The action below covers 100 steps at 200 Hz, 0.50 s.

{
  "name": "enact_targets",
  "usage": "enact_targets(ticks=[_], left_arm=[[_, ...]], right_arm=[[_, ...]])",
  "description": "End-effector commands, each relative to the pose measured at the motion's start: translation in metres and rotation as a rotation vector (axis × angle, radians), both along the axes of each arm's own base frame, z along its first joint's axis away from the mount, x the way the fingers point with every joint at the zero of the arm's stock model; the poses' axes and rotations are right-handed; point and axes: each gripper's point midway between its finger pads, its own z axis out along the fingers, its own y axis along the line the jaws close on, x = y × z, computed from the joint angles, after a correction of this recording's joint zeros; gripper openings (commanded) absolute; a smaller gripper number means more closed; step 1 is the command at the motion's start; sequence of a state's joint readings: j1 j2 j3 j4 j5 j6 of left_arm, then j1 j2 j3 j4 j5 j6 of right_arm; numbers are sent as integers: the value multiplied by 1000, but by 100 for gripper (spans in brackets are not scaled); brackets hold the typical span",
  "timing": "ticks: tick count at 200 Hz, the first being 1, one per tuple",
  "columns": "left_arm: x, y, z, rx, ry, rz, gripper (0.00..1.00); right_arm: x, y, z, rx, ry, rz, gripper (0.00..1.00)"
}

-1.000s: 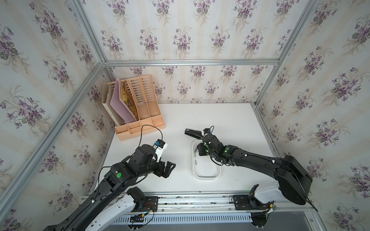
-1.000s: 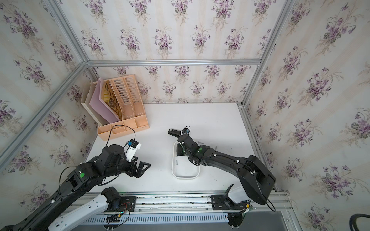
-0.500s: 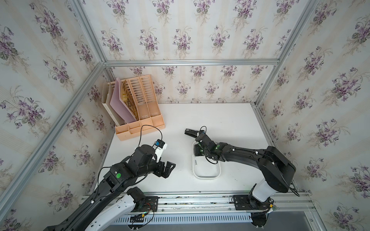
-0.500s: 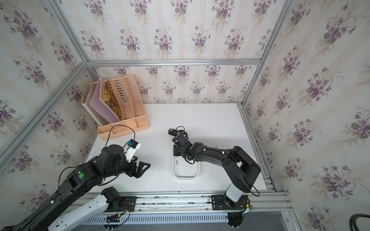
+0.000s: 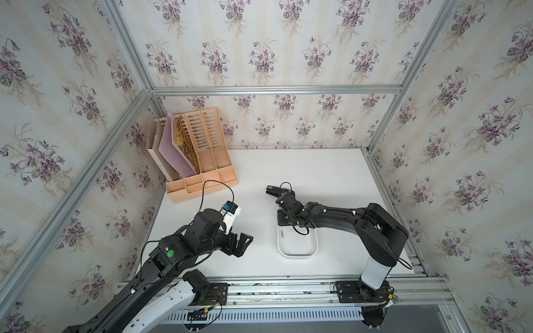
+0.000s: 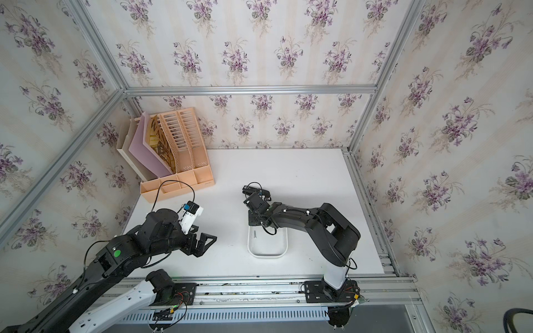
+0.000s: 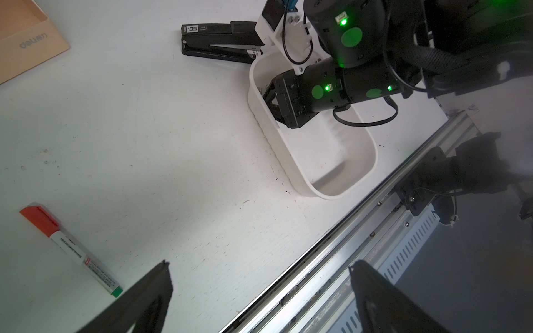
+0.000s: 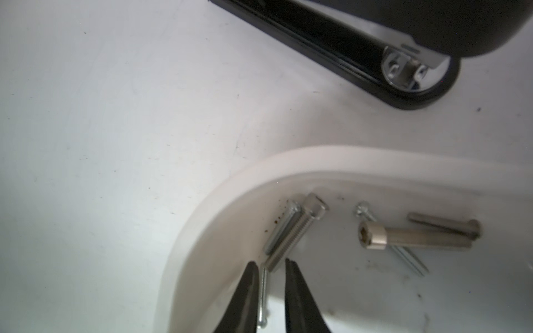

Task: Take out the screws from the storage box
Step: Pick up the screw from the storage box.

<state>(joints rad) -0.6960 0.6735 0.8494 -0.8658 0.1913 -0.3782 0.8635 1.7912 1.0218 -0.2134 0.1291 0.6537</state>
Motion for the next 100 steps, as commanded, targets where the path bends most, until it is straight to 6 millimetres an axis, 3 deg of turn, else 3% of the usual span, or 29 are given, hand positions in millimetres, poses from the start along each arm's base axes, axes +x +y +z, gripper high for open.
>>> enact_targets(ticks=[1, 100], left_arm=[[1, -2, 3, -14, -5, -3, 99], [1, -2, 4, -14, -8, -2, 99]], right_arm=[[2, -8, -4, -51, 4, -27, 22], [7, -15, -16, -104, 35, -54, 20]])
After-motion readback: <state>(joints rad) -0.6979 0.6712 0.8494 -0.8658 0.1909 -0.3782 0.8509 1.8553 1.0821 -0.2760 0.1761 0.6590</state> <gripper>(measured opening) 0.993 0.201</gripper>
